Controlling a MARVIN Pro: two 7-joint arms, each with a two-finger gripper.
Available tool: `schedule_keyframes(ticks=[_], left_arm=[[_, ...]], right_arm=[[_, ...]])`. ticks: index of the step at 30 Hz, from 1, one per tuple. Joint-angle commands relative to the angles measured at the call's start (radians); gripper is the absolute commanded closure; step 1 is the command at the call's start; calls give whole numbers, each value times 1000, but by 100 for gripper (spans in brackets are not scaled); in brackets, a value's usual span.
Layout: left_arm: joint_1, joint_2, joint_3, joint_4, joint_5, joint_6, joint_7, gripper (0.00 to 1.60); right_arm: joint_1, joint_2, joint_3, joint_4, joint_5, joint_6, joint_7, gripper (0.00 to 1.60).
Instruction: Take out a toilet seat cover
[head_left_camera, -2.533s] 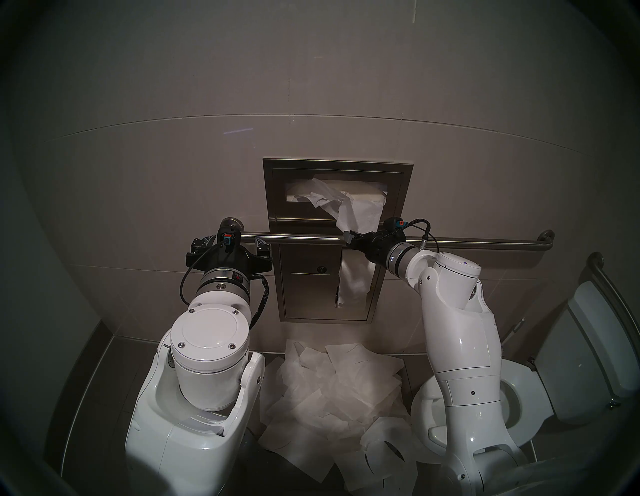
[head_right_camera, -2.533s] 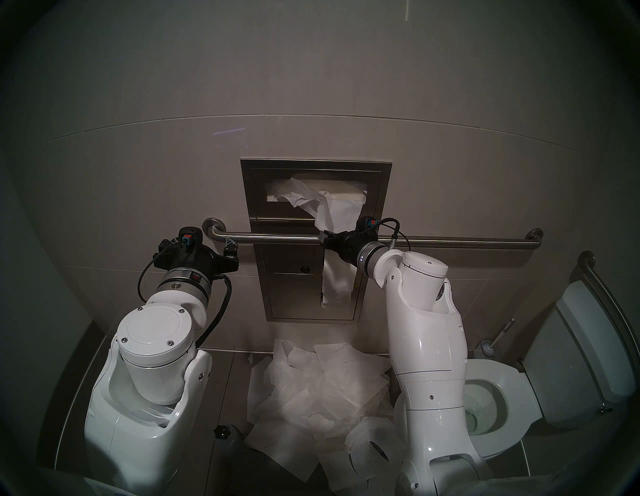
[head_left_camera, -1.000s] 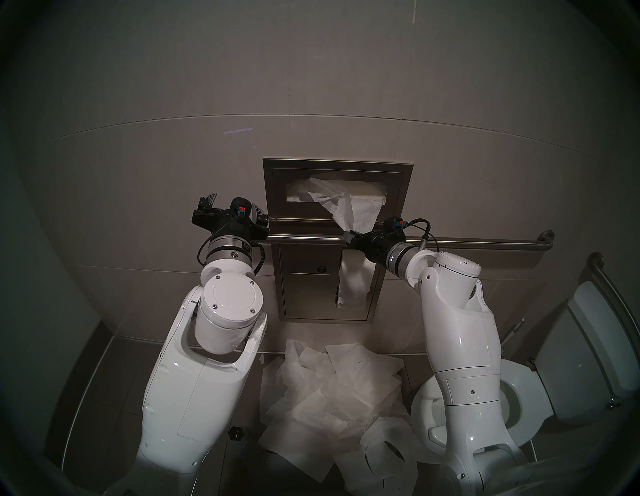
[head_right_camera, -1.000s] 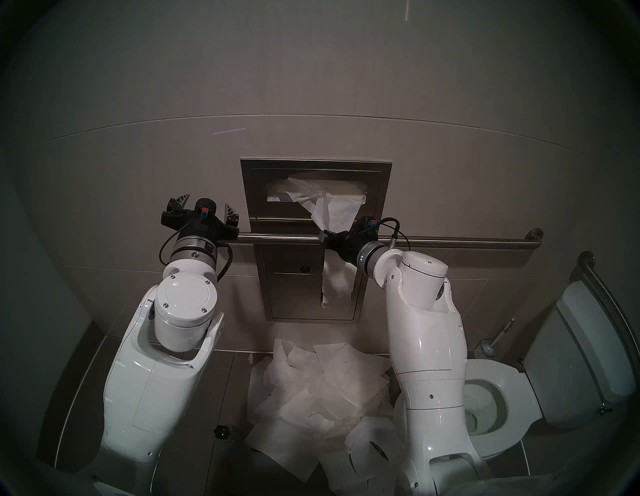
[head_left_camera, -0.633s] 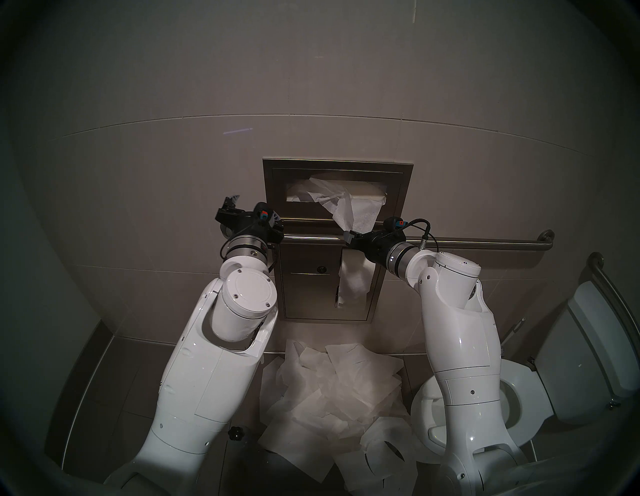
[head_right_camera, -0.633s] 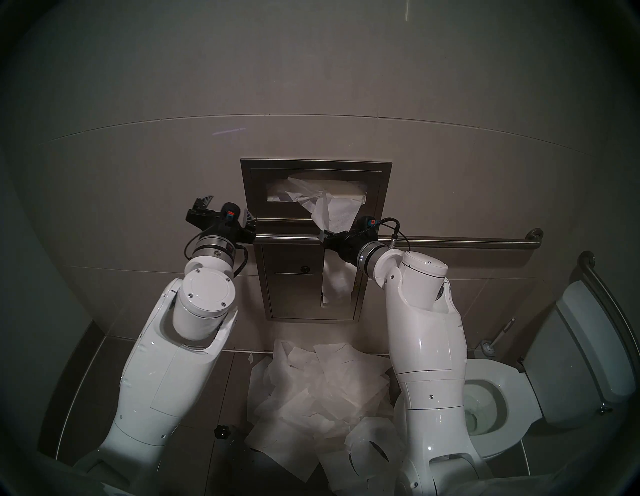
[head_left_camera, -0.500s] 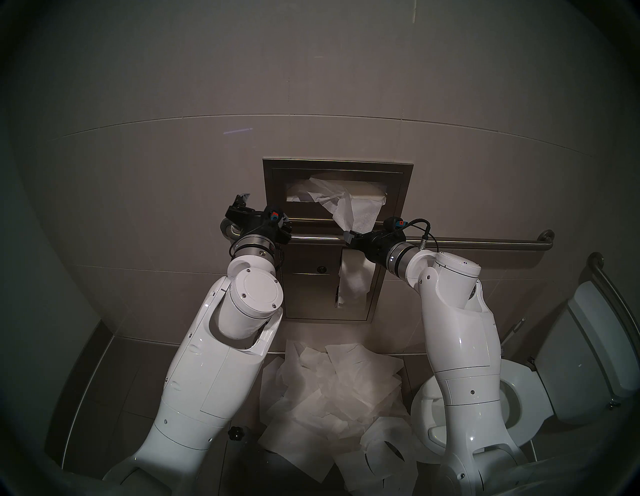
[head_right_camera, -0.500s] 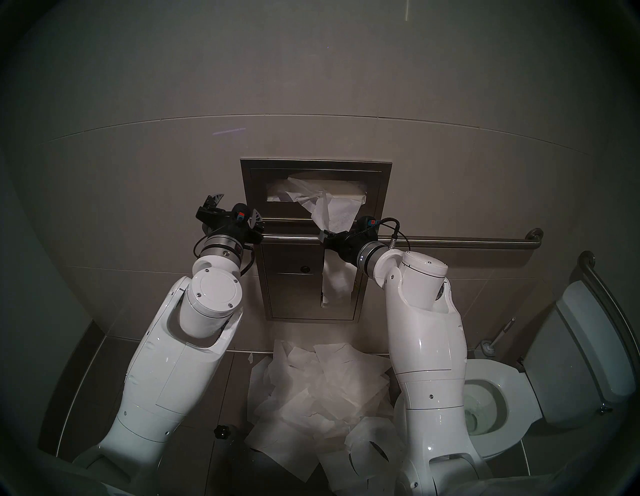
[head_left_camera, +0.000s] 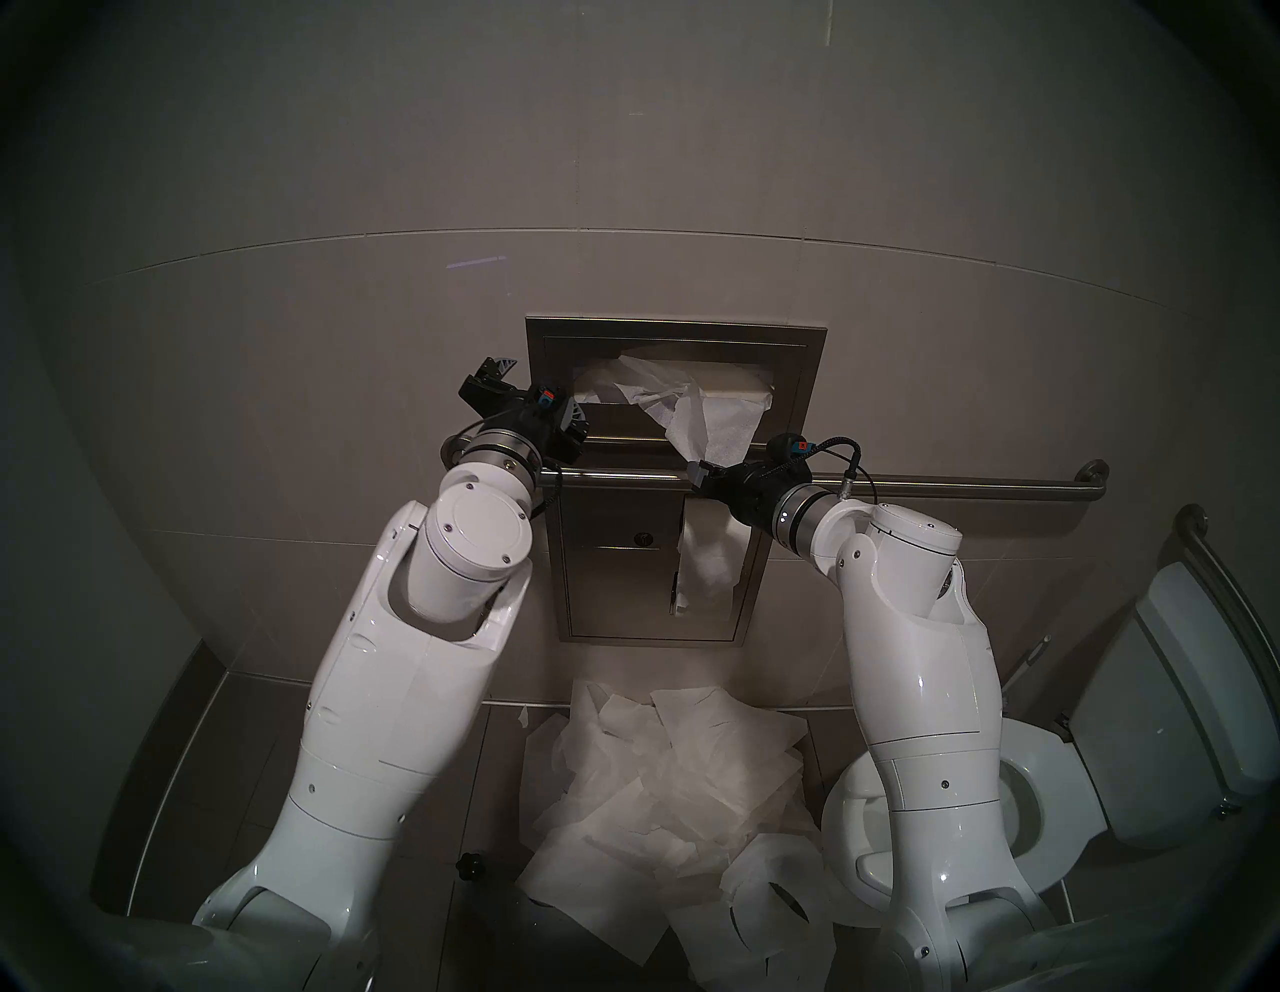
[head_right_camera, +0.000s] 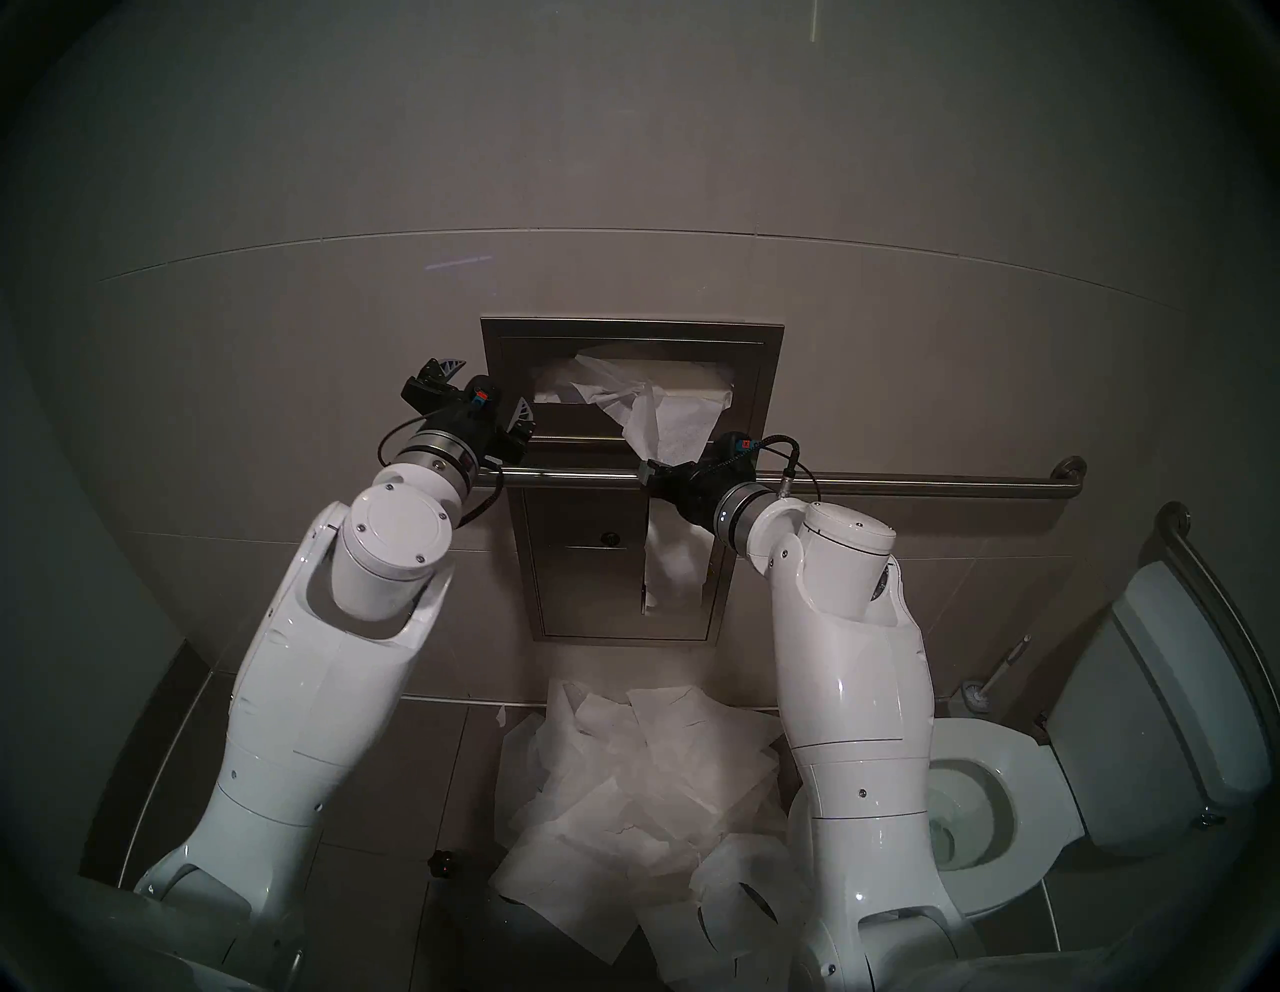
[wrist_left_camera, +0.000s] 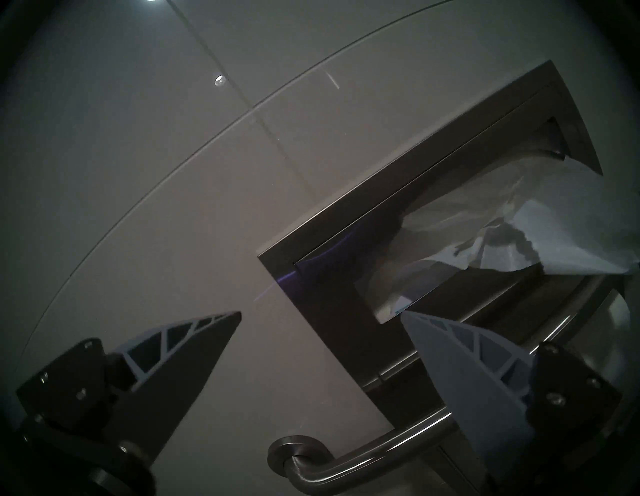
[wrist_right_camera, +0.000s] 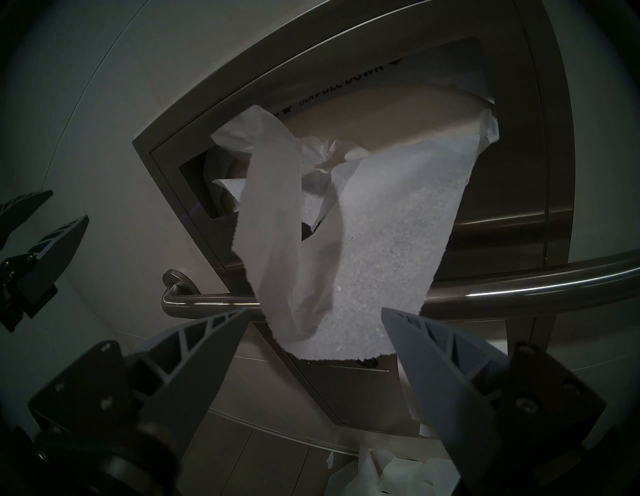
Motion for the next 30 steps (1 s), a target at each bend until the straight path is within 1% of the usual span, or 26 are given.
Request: schedule_keyframes(ticks=[1,2,3,4,5,6,7,8,9,10,11,13,16,17,18,21,22,24,25,28,30], left_arm=[[-119,7,-11,15,-2,13,-40,0],[-112,3,-16,12,2,10,-47,0],[-124,7,-11,20,-2,15,-51,0],[-123,56,6,31,8,-37,-82,0],[-125,68,12,44,14,-45,-91,0],[-134,92,19,66,12,-75,-118,0],[-141,103,18,80,-1,-93,-143,0],[-141,103,18,80,-1,-93,-143,0],[-153,115,29,97,20,-103,-140,0],[-158,113,19,110,20,-122,-162,0],[-180,118,21,137,24,-154,-172,0],[-179,116,14,139,29,-160,-179,0],[-199,116,-3,169,30,-207,-207,0],[-221,118,-5,189,30,-212,-217,0],[-201,114,-23,181,37,-231,-221,0],[-236,118,-29,206,44,-247,-240,0],[-231,117,-34,204,48,-255,-243,0],[-263,113,-26,226,52,-265,-260,0],[-253,108,-28,221,57,-274,-263,0],[-279,94,-5,250,68,-295,-288,0],[-283,76,6,263,71,-307,-298,0]], right_arm=[[35,3,2,-36,-1,-9,0,27],[35,3,2,-36,-1,-9,0,27],[35,3,2,-36,-1,-9,0,27],[35,3,2,-36,-1,-9,0,27],[35,3,2,-37,-2,-9,0,27],[35,3,2,-36,-1,-9,0,27],[35,3,2,-36,-1,-9,0,27],[35,3,2,-36,-1,-9,0,27],[35,3,2,-36,-1,-9,0,27],[35,3,2,-35,-1,-9,1,27],[35,2,2,-35,-1,-9,1,27],[35,2,2,-34,-1,-9,1,27],[34,2,3,-32,0,-9,1,27],[34,2,3,-32,0,-9,1,27],[34,2,3,-31,0,-9,1,27],[33,1,3,-29,0,-9,1,27],[33,1,3,-29,1,-9,1,27],[33,1,3,-28,1,-9,1,27],[33,1,3,-28,1,-9,1,27],[33,1,3,-27,1,-9,2,27],[33,1,3,-27,1,-9,2,27]])
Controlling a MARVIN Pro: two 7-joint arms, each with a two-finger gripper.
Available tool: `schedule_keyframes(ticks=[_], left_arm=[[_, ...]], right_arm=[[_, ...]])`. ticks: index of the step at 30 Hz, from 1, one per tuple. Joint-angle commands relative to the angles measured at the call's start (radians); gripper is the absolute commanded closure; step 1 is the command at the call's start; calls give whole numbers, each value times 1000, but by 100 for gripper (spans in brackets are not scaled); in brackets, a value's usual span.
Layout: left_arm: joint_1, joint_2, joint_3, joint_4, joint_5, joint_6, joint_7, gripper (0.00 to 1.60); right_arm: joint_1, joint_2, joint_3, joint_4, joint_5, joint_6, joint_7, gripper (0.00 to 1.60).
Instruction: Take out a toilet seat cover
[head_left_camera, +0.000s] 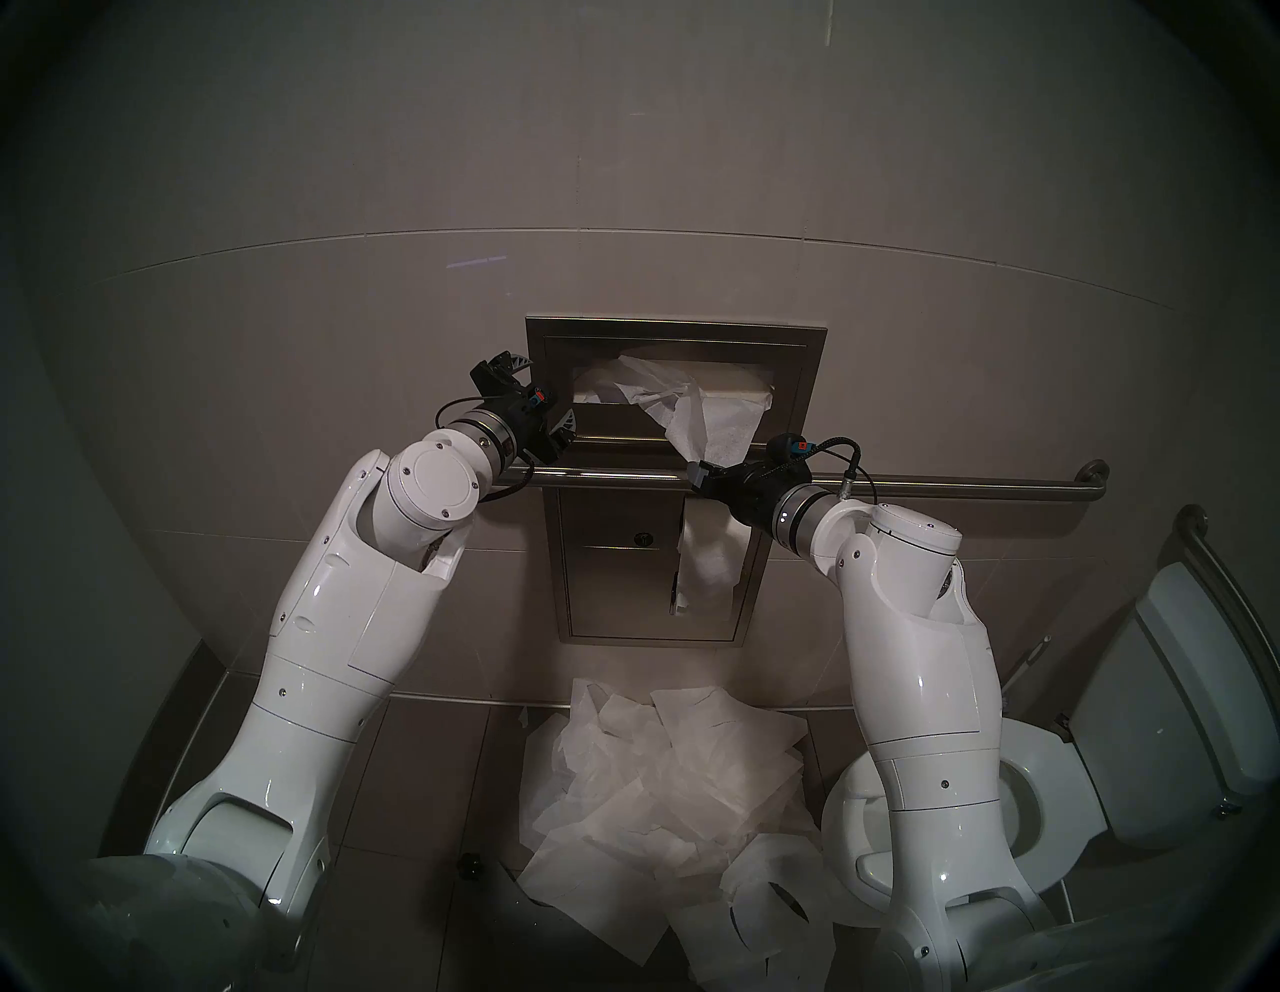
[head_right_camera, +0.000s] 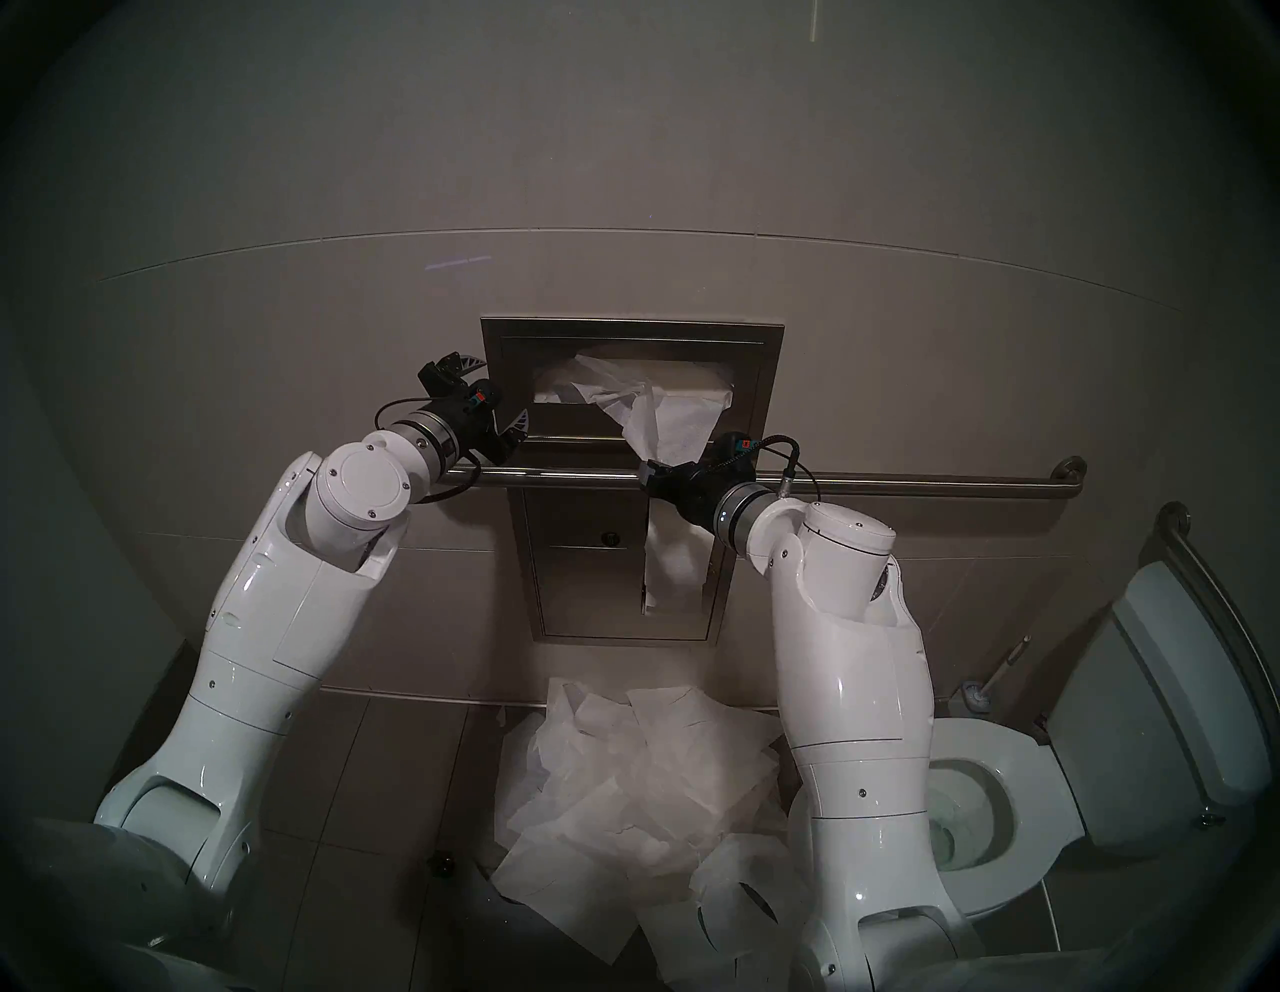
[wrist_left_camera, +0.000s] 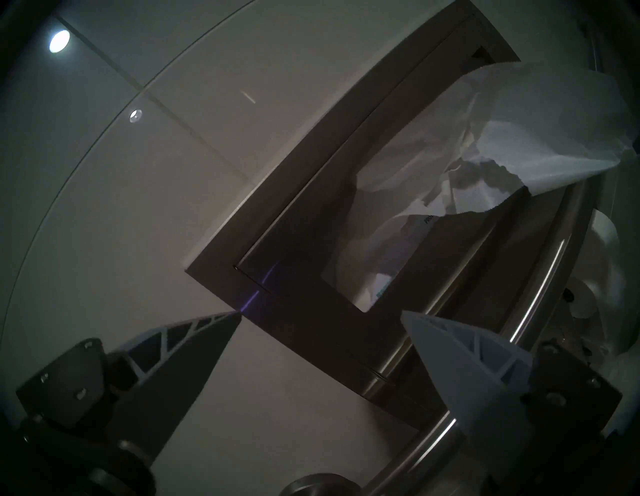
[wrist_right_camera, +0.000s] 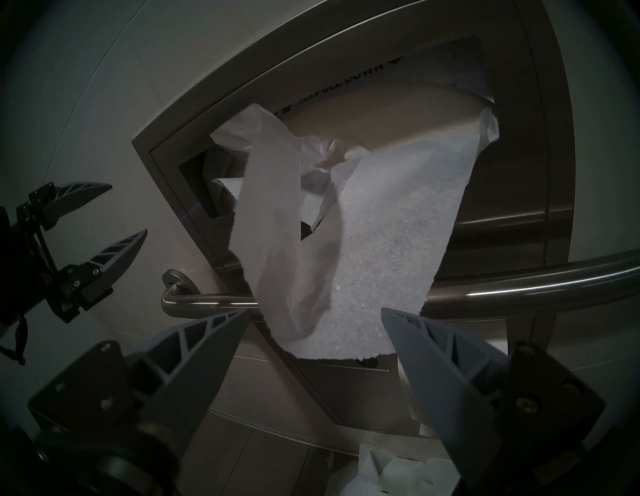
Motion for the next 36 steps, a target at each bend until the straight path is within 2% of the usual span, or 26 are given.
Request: schedule_keyframes(ticks=[1,6,11,17,19,20,22,26,30,31,32,36], left_arm=[[-110,-47,25,29,14,-61,-28,0],[-146,-96,56,97,12,-87,-64,0],[-185,-117,70,156,23,-101,-89,0],[-204,-148,49,175,37,-118,-100,0],[-256,-153,56,213,42,-120,-115,0],[-226,-159,41,190,48,-127,-109,0],[-239,-164,35,199,52,-132,-114,0],[-294,-173,32,247,64,-142,-128,0],[-274,-183,13,256,73,-158,-124,0],[-295,-186,13,284,74,-160,-128,0],[-347,-185,18,344,74,-164,-141,0],[-329,-183,9,353,93,-189,-142,0]], right_arm=[[33,1,3,-30,1,-9,2,27],[33,2,3,-31,1,-9,2,27],[33,1,3,-30,1,-9,2,27],[33,1,3,-28,1,-9,2,27],[33,1,3,-28,1,-9,2,27],[33,1,3,-28,1,-9,2,27],[33,1,3,-28,1,-9,2,27],[33,1,3,-28,1,-9,2,27],[34,1,3,-29,1,-9,2,27],[34,1,3,-29,1,-9,2,27],[34,1,3,-30,1,-9,2,27],[35,2,3,-30,1,-10,2,27]])
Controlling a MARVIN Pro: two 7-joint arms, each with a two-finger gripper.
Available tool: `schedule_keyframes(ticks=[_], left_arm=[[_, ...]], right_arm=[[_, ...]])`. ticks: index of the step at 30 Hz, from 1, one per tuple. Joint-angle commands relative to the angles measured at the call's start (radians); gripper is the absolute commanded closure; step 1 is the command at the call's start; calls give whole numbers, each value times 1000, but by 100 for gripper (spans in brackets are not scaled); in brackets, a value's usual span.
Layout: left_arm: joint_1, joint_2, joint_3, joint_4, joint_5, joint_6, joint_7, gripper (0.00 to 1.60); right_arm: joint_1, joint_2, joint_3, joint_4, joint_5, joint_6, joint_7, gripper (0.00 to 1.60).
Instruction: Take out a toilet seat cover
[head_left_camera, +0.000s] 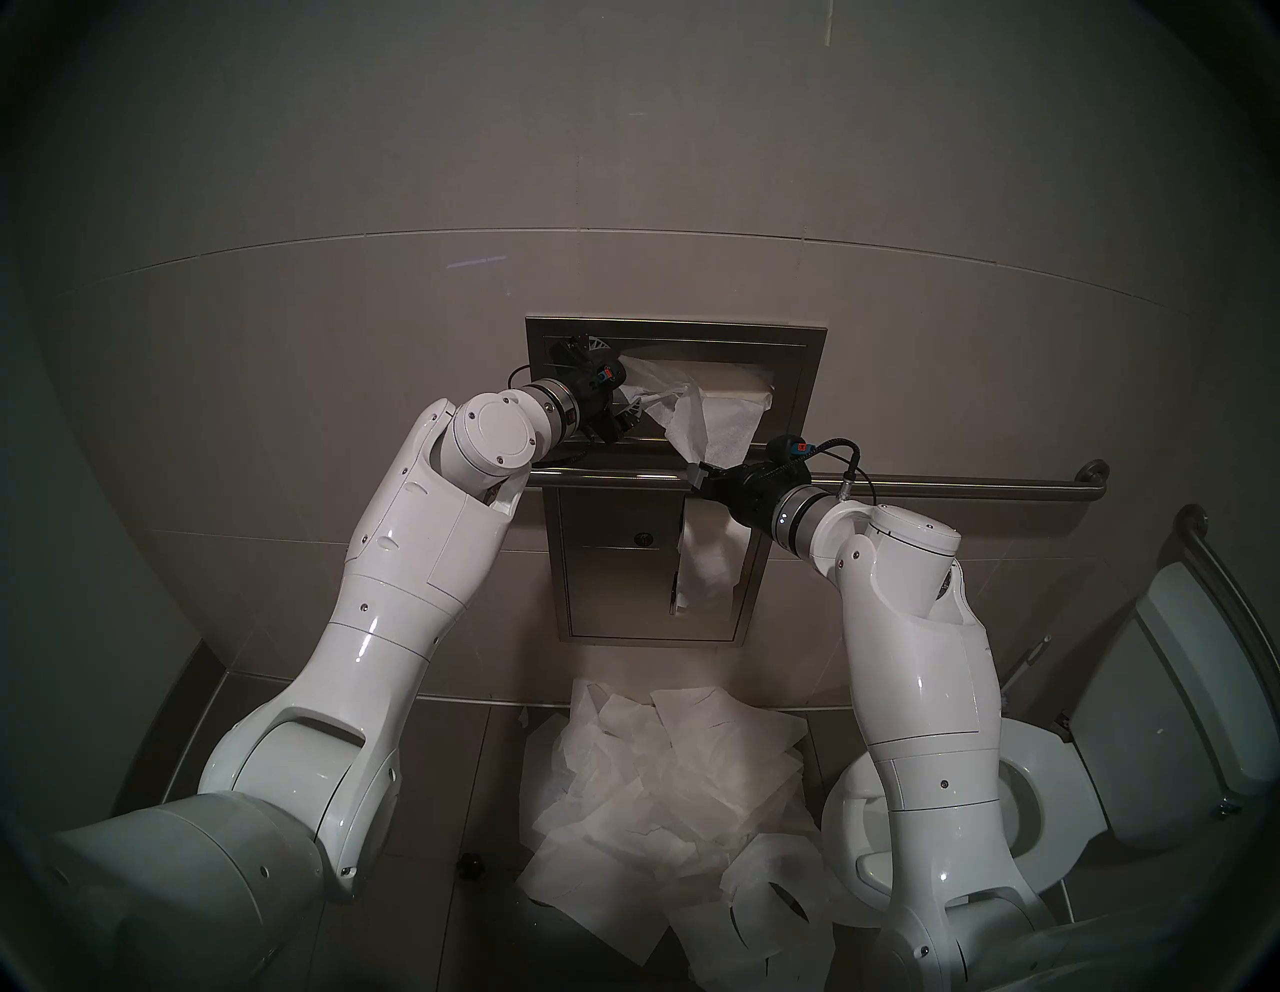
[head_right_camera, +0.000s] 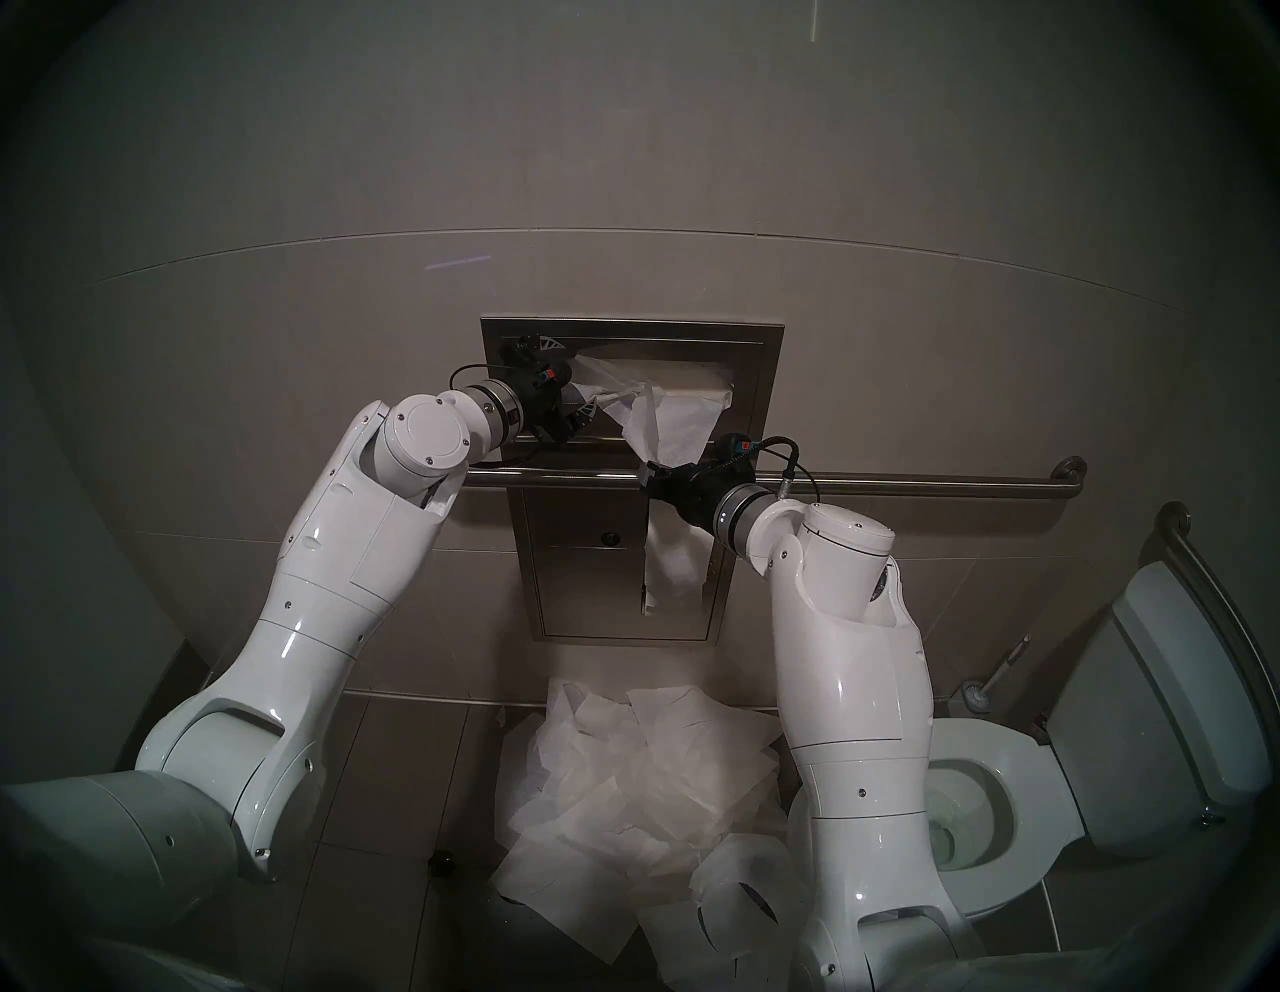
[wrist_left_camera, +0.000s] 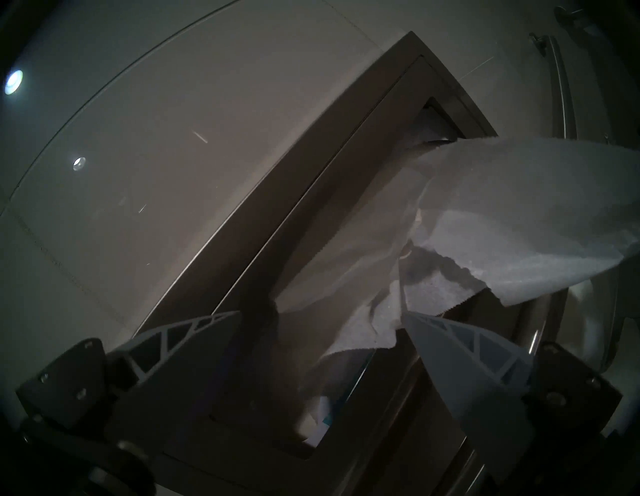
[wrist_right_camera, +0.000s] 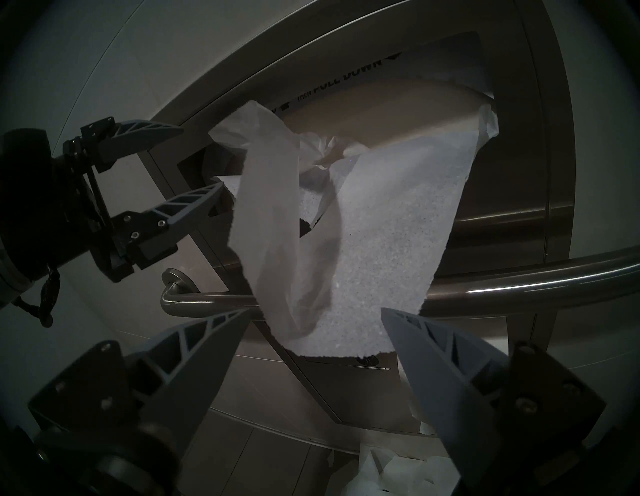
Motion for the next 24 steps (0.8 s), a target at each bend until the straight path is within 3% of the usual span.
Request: schedule_keyframes(ticks=[1,20,22,24], left_arm=[[-118,-13,-13,59,20,-52,-16,0],[-219,-46,-48,237,64,-120,-51,0],[-220,-52,-53,244,66,-127,-50,8],[-240,-57,-53,270,68,-132,-54,54]], right_arm=[[35,2,2,-34,0,-10,2,27],[35,2,2,-35,0,-10,2,27],[35,2,2,-35,0,-10,2,27],[35,2,2,-34,0,-10,2,27]])
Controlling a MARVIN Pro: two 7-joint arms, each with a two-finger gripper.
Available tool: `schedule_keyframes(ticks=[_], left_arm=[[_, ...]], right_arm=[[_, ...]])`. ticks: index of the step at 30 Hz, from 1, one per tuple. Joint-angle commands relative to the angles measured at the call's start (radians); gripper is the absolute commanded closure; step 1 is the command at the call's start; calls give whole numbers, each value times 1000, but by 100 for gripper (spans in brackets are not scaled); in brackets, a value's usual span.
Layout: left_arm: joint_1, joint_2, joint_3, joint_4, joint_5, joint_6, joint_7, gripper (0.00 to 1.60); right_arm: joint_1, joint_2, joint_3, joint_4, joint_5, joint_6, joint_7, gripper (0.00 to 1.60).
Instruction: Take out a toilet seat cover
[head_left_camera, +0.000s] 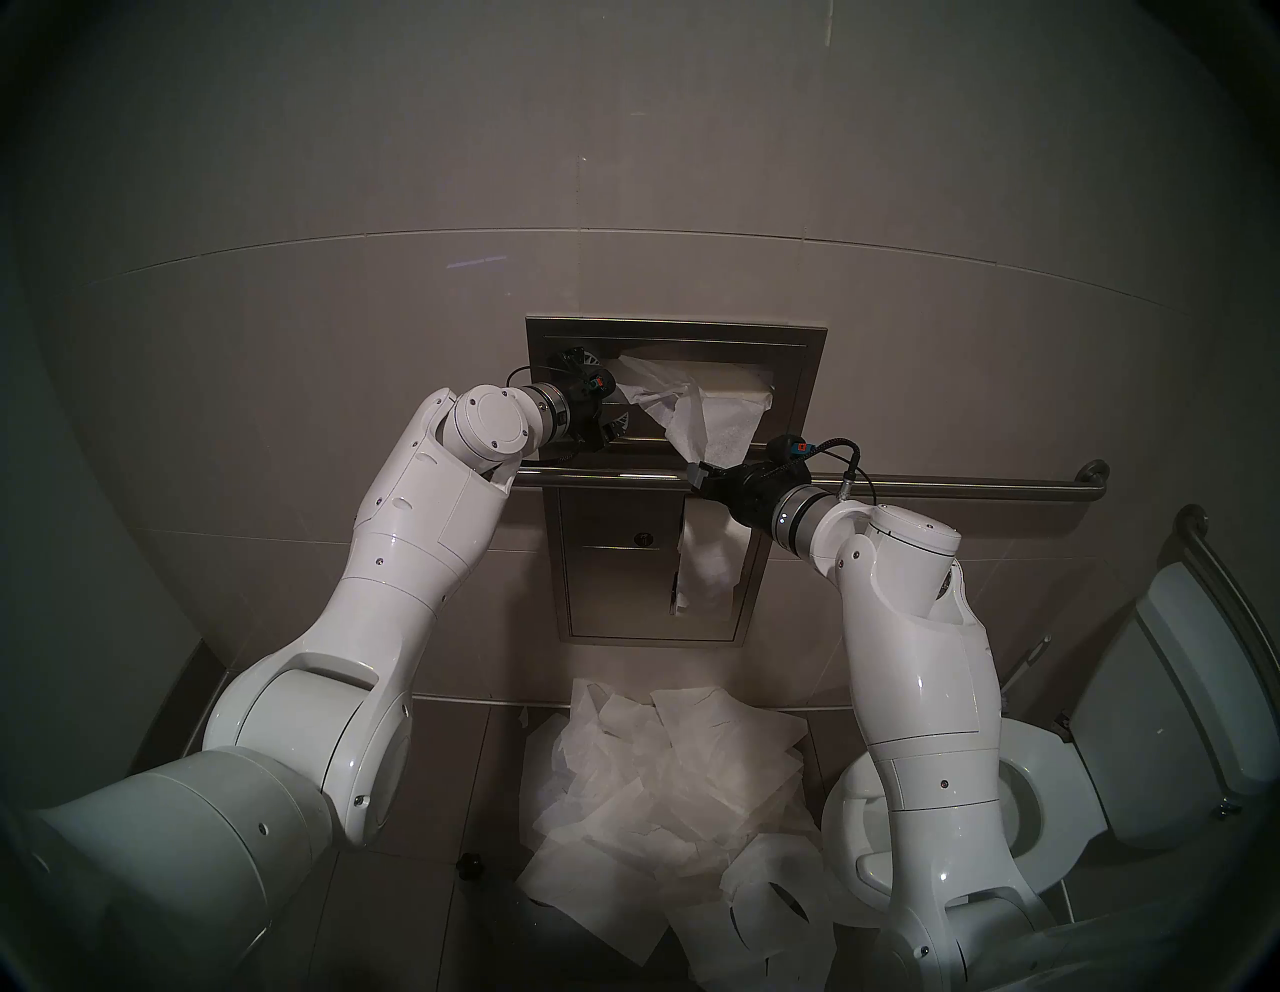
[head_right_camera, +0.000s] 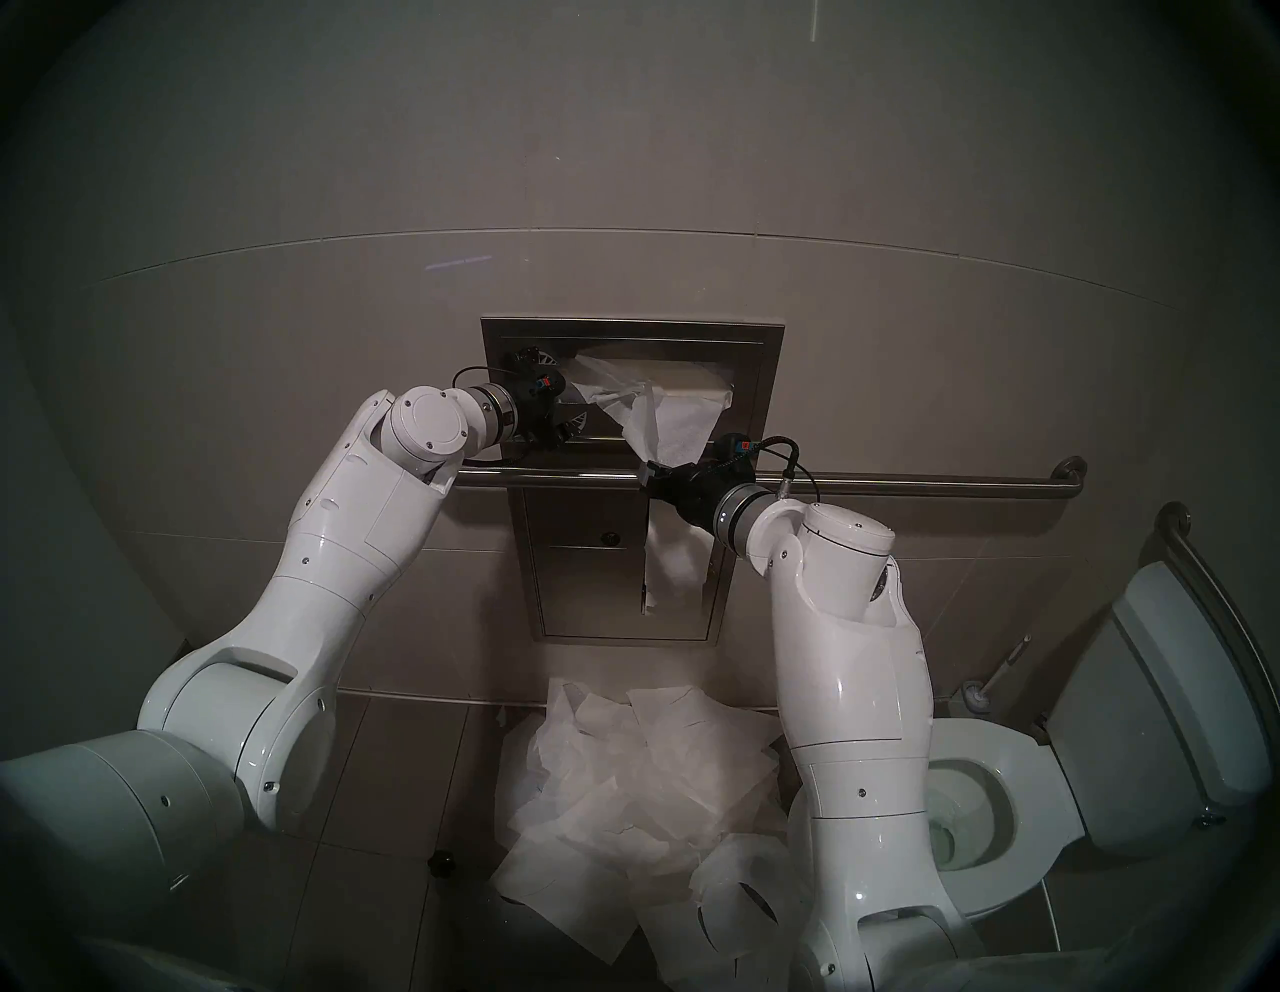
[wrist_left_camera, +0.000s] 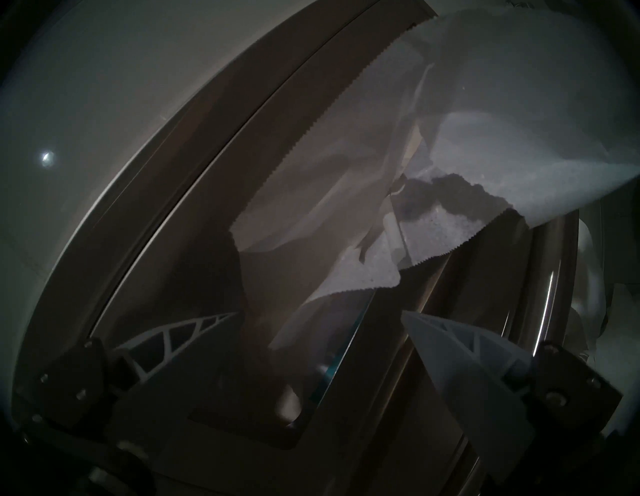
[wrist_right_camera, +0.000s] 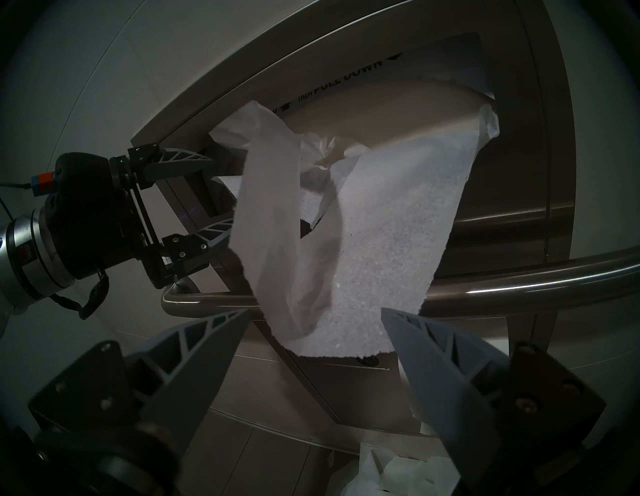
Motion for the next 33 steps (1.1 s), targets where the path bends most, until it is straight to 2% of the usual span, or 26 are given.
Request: schedule_keyframes(ticks=[1,2,3,4,5,6,8,10,11,12,20,22,23,26,33], left_arm=[[-120,-28,-18,27,-5,-28,2,54],[-96,-32,-26,7,-2,-32,9,90],[-139,-35,-17,59,0,-37,0,92],[-122,-38,-24,47,1,-42,5,87],[-151,-42,-21,85,1,-47,2,64],[-130,-45,-30,68,3,-52,9,63],[-145,-46,-27,85,2,-53,7,65],[-157,-49,-29,103,3,-60,8,80],[-163,-51,-31,112,3,-62,10,107],[-177,-52,-30,129,2,-65,8,160],[-197,-44,-29,168,9,-124,16,160],[-223,-42,-21,197,7,-146,13,160],[-207,-41,-26,178,7,-152,17,160],[-219,-40,-36,199,-8,-175,20,160],[-177,-42,-101,122,-65,-172,30,160]], right_arm=[[34,2,2,-34,0,-9,2,27],[34,2,2,-34,0,-9,1,27],[34,2,2,-34,0,-9,1,27],[34,2,2,-34,0,-9,1,27],[35,2,2,-34,0,-10,1,27],[35,2,2,-35,0,-10,1,27],[35,2,2,-35,0,-10,1,27],[35,2,2,-35,0,-10,1,27],[35,2,2,-35,0,-10,1,27],[35,2,2,-35,0,-10,1,27],[35,3,2,-37,-1,-10,1,27],[35,3,2,-38,-1,-10,1,27],[35,3,2,-38,-1,-10,1,27],[35,3,2,-39,-1,-9,1,27],[35,3,2,-39,-1,-9,1,27]])
